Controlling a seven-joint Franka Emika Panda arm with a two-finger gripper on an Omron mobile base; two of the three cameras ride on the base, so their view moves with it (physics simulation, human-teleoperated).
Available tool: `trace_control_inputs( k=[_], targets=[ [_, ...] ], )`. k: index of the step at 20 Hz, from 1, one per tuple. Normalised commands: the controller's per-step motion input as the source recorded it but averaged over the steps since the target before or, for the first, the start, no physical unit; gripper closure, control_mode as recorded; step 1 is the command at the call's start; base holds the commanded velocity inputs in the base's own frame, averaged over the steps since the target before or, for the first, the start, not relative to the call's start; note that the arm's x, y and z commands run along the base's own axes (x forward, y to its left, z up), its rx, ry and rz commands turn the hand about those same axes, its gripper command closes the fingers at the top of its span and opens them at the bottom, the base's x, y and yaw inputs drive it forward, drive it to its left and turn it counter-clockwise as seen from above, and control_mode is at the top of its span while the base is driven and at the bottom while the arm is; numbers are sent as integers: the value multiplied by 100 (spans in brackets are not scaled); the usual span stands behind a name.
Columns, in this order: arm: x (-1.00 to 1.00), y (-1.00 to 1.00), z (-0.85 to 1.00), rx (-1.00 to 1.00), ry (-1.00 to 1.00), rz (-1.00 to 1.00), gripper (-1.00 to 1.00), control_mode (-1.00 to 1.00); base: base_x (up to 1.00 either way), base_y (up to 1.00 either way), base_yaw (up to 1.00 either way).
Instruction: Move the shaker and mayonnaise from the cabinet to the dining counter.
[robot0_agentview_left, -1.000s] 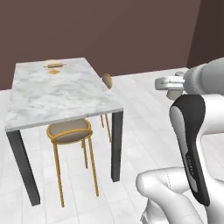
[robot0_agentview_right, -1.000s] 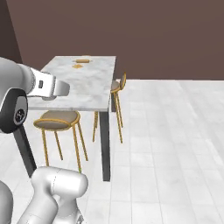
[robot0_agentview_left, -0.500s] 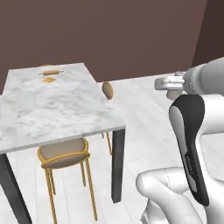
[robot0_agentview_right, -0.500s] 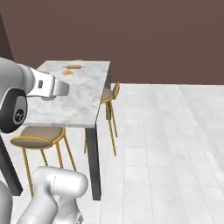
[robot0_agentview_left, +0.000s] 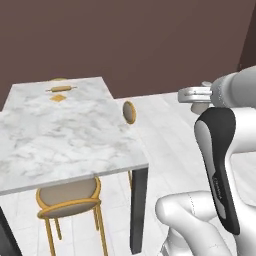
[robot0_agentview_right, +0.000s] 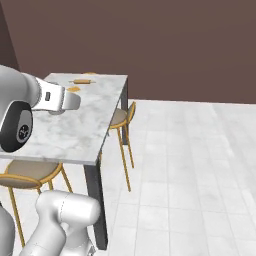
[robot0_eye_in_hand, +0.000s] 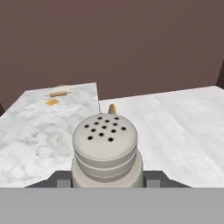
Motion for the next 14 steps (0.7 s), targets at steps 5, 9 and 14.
trace_control_inputs(
  k=[5, 9, 14],
  targets=[
    [0, 0, 0, 0, 0, 0, 100, 100, 59, -22, 22],
    [0, 0, 0, 0, 0, 0, 100, 100, 54, -14, 20],
    [0, 0, 0, 0, 0, 0, 100, 100, 52, -10, 20]
  ],
)
